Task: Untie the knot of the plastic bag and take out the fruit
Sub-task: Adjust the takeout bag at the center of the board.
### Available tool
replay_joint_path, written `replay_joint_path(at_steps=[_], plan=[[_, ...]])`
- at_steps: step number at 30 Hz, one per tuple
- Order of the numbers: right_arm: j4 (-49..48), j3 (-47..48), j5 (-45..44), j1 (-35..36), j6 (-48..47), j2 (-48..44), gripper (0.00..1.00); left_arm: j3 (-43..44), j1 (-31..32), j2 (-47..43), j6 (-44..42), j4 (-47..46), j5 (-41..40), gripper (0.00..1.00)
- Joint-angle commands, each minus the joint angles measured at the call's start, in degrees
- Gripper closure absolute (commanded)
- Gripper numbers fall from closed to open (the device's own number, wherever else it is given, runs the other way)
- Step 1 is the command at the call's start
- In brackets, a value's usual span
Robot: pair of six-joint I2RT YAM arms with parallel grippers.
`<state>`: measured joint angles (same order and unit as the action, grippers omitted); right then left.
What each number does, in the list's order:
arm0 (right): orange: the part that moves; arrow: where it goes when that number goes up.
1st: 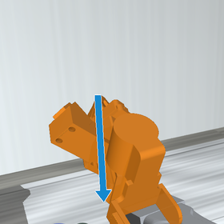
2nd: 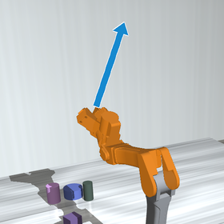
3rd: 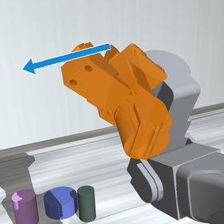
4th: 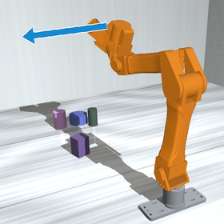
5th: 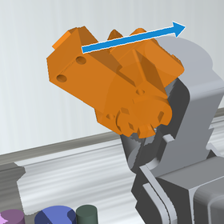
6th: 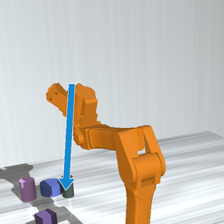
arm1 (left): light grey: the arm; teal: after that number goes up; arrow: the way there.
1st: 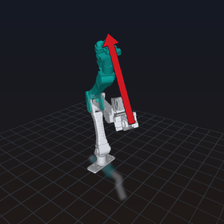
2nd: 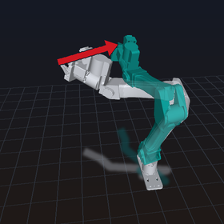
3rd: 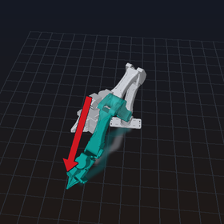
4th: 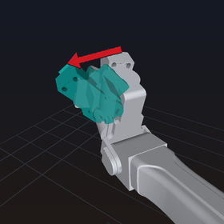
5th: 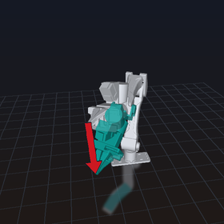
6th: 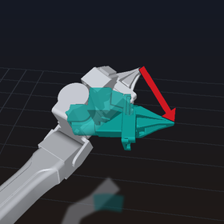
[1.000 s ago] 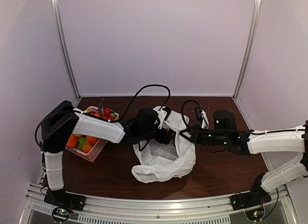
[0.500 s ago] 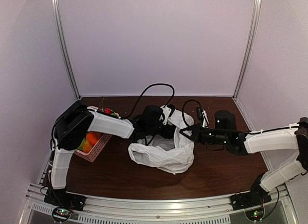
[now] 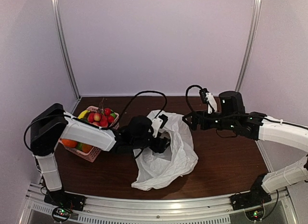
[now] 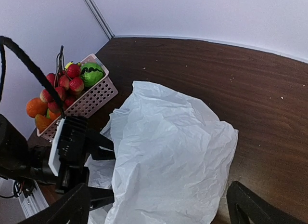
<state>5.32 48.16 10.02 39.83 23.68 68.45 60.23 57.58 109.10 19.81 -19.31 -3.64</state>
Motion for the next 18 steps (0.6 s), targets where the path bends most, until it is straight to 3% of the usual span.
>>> replay_joint_path(at_steps=[1,8,18], plan=[[13.87,8.34,0.7,0.8,-14.93,3.04,0.0,-3.86,0.33,-7.04,4.45,-4.66,-0.96,0.27],[18.89,18.57,-1.85,4.11,-22.13,12.13,0.0,-6.03,0.41,-14.13,7.63,0.79,-2.03,0.26],[24.11,30.82,-14.32,8.24,-25.93,26.15,0.0,-9.71,0.33,-19.34,10.35,5.93,-4.11,0.27]])
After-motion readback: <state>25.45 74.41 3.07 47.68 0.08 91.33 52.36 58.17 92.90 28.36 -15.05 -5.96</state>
